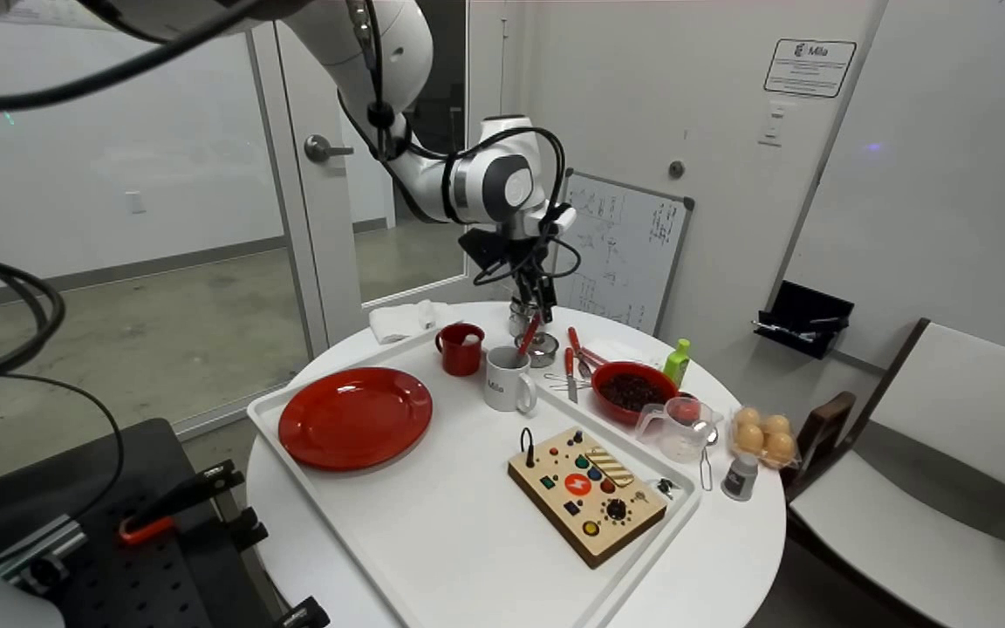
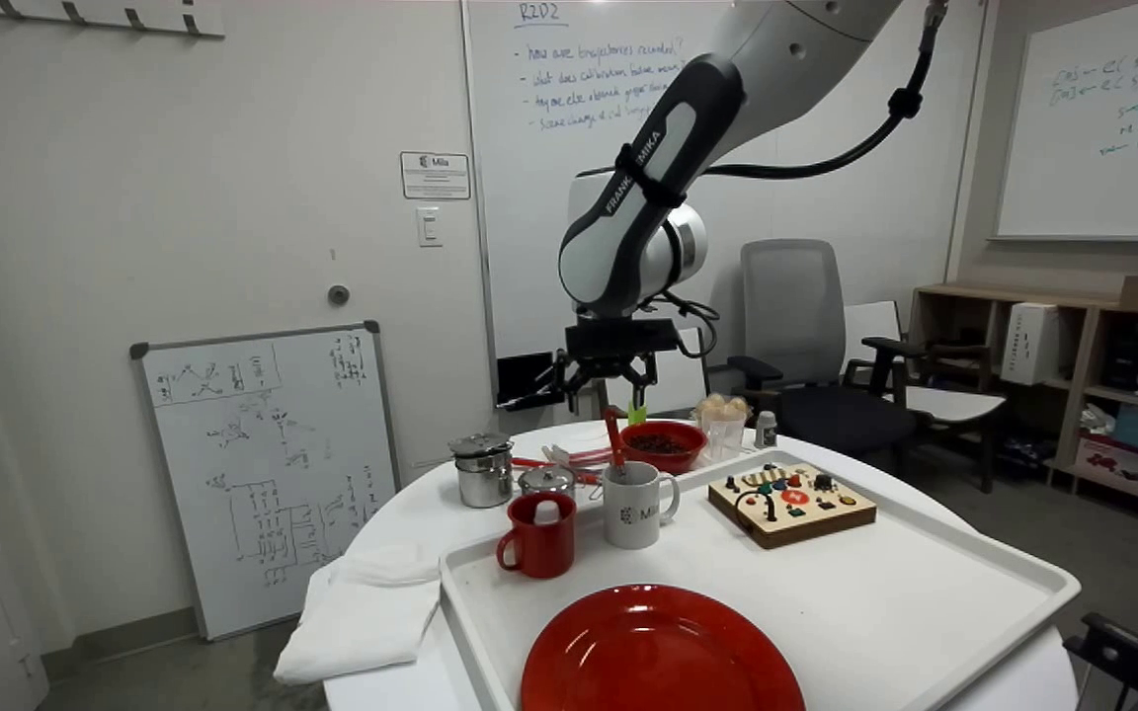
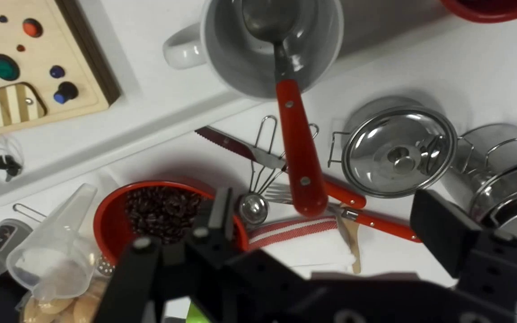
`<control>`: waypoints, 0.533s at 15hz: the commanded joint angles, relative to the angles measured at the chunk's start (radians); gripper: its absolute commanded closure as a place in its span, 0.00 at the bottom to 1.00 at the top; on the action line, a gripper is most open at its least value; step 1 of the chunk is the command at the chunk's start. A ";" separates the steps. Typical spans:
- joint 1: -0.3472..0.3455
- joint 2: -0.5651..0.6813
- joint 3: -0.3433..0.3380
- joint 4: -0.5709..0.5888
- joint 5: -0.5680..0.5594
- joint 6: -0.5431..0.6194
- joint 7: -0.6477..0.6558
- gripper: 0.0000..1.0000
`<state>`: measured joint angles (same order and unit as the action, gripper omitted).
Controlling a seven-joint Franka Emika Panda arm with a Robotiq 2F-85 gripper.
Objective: Put the spoon on the tray
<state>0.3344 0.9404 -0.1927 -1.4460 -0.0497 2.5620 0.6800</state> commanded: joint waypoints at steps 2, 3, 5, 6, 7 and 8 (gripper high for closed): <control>0.026 0.018 -0.049 0.015 -0.048 -0.006 0.057 0.00; 0.027 0.021 -0.051 0.018 -0.054 -0.015 0.060 0.00; 0.028 0.030 -0.053 0.025 -0.062 -0.030 0.070 0.00; 0.026 0.036 -0.050 0.030 -0.062 -0.037 0.072 0.00; 0.026 0.041 -0.049 0.034 -0.063 -0.042 0.074 0.00; 0.025 0.047 -0.046 0.039 -0.061 -0.045 0.078 0.00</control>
<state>0.3472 0.9562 -0.2268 -1.4473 -0.0883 2.5430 0.7188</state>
